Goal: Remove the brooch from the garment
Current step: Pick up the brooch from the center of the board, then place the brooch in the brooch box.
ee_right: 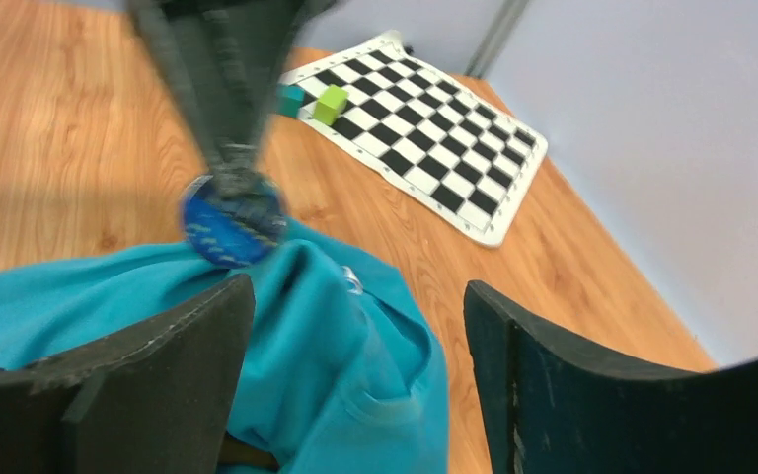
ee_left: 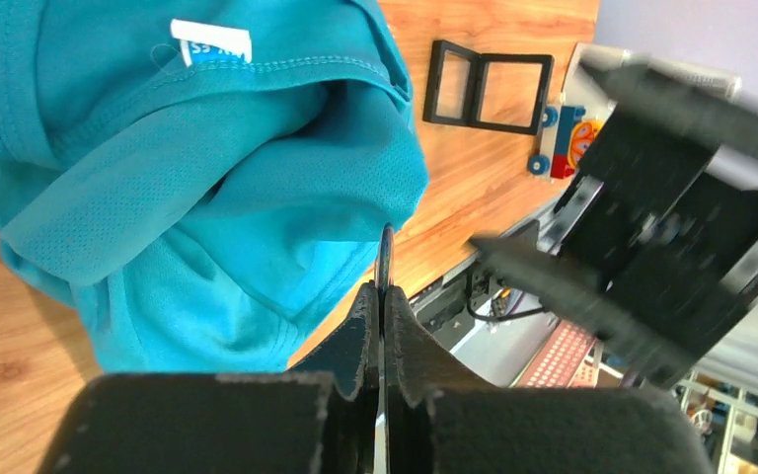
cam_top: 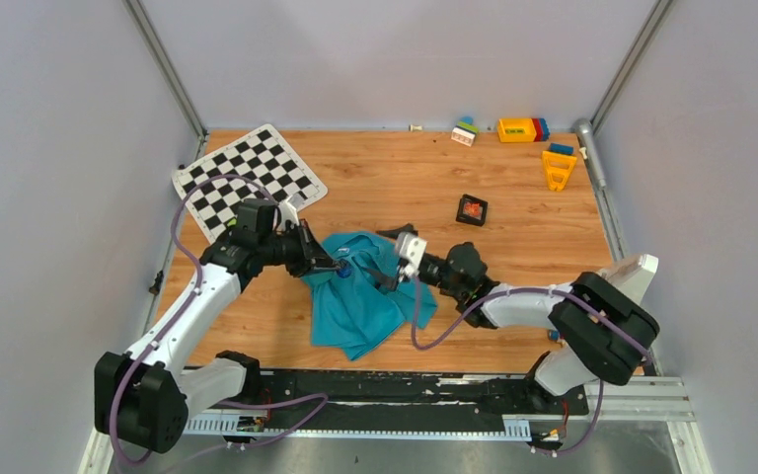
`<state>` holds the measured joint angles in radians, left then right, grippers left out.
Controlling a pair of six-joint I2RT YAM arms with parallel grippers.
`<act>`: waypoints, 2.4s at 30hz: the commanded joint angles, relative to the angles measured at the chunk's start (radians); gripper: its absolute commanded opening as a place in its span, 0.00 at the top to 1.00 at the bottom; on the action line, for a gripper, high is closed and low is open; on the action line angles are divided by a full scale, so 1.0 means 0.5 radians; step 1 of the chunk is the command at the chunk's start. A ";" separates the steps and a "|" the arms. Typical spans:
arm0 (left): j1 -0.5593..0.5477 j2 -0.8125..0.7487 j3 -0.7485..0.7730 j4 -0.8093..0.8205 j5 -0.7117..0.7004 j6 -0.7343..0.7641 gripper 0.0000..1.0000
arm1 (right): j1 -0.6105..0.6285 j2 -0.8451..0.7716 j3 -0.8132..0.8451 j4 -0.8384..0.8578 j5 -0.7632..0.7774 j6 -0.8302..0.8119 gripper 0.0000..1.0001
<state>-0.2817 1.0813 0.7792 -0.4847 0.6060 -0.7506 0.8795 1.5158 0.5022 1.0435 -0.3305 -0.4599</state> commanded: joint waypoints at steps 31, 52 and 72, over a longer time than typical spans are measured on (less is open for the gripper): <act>-0.990 1.726 1.019 1.145 -0.074 0.288 1.00 | -0.986 -1.849 0.106 -3.108 0.940 2.395 0.27; -1.147 2.116 1.257 1.227 -0.031 0.158 1.00 | -0.986 -1.869 0.087 -3.078 0.975 2.339 0.28; -1.149 2.131 1.331 0.851 -0.208 0.282 0.60 | -0.985 -1.734 0.114 -3.096 1.029 2.346 0.26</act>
<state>-0.8513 2.1612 1.4136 -0.0002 0.5472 -0.6449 0.3893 0.6331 0.5426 -0.5186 0.1490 0.7055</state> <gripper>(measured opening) 0.356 0.740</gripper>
